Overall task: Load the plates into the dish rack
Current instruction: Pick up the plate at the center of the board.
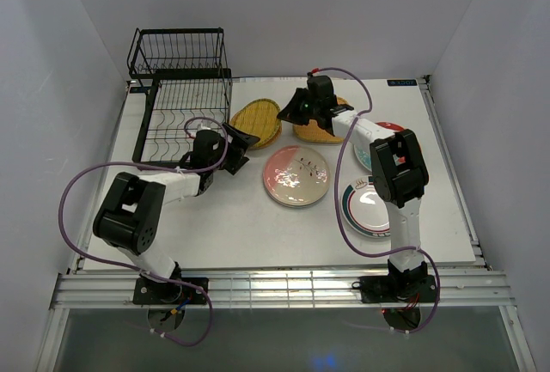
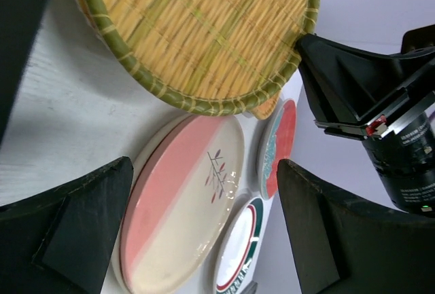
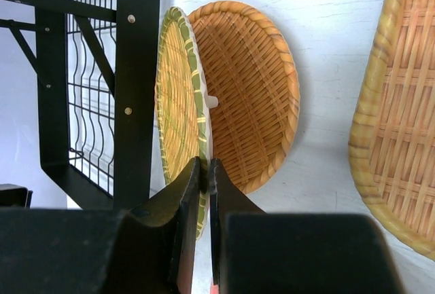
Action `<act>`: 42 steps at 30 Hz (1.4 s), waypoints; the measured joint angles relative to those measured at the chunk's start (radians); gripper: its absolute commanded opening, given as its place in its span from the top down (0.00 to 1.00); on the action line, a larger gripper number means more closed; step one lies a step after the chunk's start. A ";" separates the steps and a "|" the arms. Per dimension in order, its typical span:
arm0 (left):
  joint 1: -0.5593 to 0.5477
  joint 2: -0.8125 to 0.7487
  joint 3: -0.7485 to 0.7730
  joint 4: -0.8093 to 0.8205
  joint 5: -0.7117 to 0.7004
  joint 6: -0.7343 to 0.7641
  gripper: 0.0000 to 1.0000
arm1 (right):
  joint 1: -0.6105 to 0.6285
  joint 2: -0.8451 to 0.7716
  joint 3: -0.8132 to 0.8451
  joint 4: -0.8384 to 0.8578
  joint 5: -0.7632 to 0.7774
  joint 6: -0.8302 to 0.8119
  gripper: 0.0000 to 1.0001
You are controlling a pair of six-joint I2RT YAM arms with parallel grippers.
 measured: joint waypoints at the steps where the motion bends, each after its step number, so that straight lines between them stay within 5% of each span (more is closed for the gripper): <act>1: 0.000 0.008 0.007 0.000 0.011 -0.007 0.03 | 0.000 0.000 -0.003 0.004 0.001 -0.004 0.92; 19: 0.019 0.103 0.090 0.028 0.126 -0.143 0.11 | 0.000 -0.025 -0.101 0.096 0.015 -0.030 0.92; 42: 0.018 0.101 0.088 0.014 0.123 -0.025 0.11 | -0.020 -0.157 -0.182 0.110 0.006 -0.037 0.92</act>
